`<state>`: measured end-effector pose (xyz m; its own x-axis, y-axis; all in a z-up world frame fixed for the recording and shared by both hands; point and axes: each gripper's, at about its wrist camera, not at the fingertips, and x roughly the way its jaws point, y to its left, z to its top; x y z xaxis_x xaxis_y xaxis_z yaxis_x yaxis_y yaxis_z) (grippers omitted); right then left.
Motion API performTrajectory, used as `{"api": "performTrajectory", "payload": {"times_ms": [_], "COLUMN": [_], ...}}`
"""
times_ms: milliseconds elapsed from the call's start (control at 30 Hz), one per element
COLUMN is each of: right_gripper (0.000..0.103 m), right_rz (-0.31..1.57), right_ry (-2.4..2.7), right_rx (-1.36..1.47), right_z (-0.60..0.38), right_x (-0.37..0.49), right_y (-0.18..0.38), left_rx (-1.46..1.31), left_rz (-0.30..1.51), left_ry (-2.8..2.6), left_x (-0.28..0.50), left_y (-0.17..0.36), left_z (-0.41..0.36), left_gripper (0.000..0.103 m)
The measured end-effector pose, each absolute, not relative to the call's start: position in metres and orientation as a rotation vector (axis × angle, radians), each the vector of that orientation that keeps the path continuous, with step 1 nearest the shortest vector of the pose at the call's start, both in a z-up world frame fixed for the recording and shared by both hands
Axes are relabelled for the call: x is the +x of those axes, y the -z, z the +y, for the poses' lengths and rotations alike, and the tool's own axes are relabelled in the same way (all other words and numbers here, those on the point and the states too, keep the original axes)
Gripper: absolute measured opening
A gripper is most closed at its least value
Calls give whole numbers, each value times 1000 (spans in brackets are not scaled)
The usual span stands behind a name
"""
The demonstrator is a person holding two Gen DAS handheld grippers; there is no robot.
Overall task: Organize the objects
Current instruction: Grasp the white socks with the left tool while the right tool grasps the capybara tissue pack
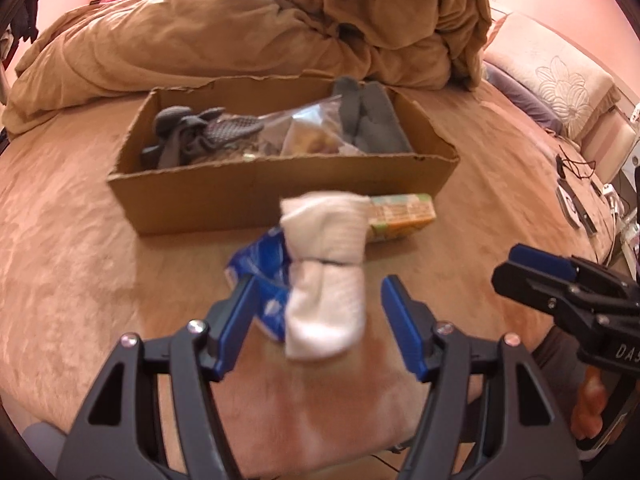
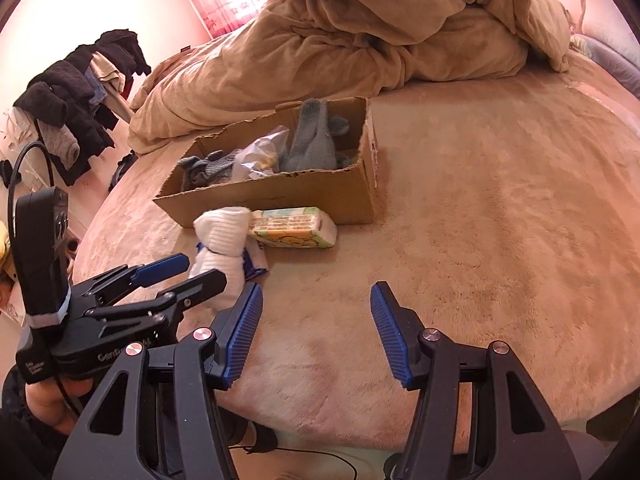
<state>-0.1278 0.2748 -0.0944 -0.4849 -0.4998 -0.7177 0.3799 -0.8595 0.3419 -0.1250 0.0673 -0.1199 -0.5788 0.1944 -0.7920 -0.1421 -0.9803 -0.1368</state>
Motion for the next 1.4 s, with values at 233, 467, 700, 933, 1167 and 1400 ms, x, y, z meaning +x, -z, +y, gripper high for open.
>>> {"api": "performTrajectory", "payload": {"times_ms": [233, 467, 700, 933, 1167, 1400], "right_gripper": [59, 59, 65, 75, 75, 77], "right_rz": [-200, -188, -219, -165, -73, -65], "right_ry": [2324, 2302, 2308, 2282, 2348, 2344], "right_rx": [1216, 1203, 1237, 1330, 1337, 1349], "right_z": [271, 244, 229, 209, 203, 195], "right_x": [-149, -171, -193, -183, -164, -178], "right_y": [108, 107, 107, 126, 124, 133], "left_rx": [-1315, -1274, -1241, -1246, -1244, -1243], "left_rz": [-103, -162, -216, -261, -283, -296], "left_ry": [-2606, -2627, -2665, -2681, -2678, -2677], "left_x": [-136, -128, -119, -104, -95, -92], "left_y": [130, 118, 104, 105, 106, 106], "left_z": [67, 43, 11, -13, -23, -30], "left_gripper": [36, 35, 35, 35, 35, 35]}}
